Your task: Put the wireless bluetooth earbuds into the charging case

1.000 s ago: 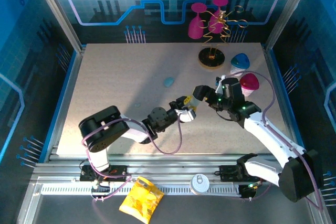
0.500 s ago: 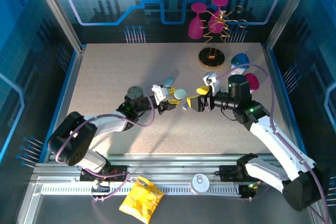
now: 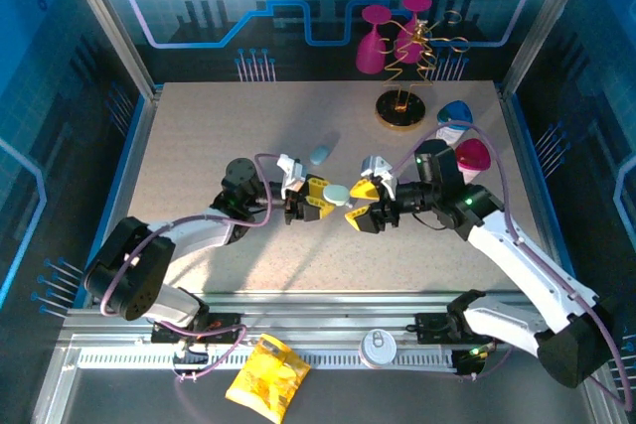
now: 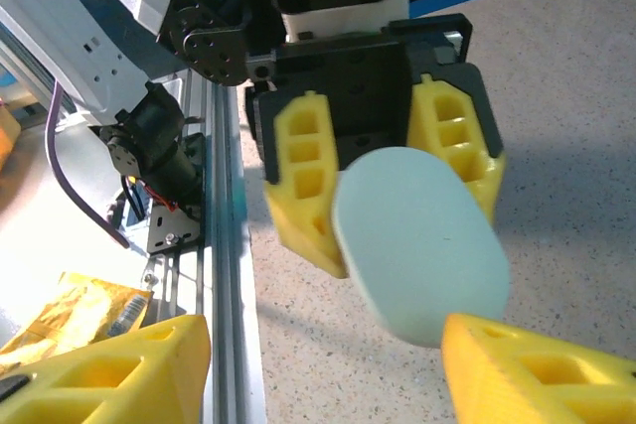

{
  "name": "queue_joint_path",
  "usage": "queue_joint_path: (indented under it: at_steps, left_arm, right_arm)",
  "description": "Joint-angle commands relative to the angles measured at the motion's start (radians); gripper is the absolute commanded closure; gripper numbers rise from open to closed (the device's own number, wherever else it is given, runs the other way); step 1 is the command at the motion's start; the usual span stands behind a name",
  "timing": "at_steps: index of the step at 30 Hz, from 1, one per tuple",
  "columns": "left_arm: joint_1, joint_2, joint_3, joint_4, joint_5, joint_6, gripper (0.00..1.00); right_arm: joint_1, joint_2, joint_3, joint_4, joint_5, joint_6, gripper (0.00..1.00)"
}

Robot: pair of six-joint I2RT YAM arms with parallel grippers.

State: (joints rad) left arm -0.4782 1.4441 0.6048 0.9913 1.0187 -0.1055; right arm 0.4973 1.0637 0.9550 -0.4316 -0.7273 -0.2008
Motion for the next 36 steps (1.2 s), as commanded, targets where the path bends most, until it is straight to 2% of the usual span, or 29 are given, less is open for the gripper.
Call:
queue_joint_path:
  at_steps: [1, 8, 16, 25, 36]
  left_arm:
    - [0.007, -0.039, 0.012, -0.005, 0.079, -0.029, 0.71]
    - [0.006, -0.049, 0.024, -0.005, 0.124, -0.077, 0.72]
    - [0.006, -0.07, 0.021, -0.032, 0.126, -0.077, 0.72]
    - [0.006, -0.072, 0.019, -0.034, 0.121, -0.071, 0.71]
    - [0.006, -0.079, 0.013, -0.066, 0.139, -0.023, 0.72]
  right_arm:
    - [0.016, 0.024, 0.048, -0.03, -0.039, -0.048, 0.39]
    - [0.058, 0.085, 0.09, -0.016, -0.028, -0.068, 0.4]
    - [0.063, 0.13, 0.096, 0.077, 0.045, 0.009, 0.45]
    - [0.087, 0.163, 0.125, 0.009, 0.07, -0.053, 0.44]
    - [0.01, 0.123, 0.09, 0.117, 0.104, 0.095, 0.48]
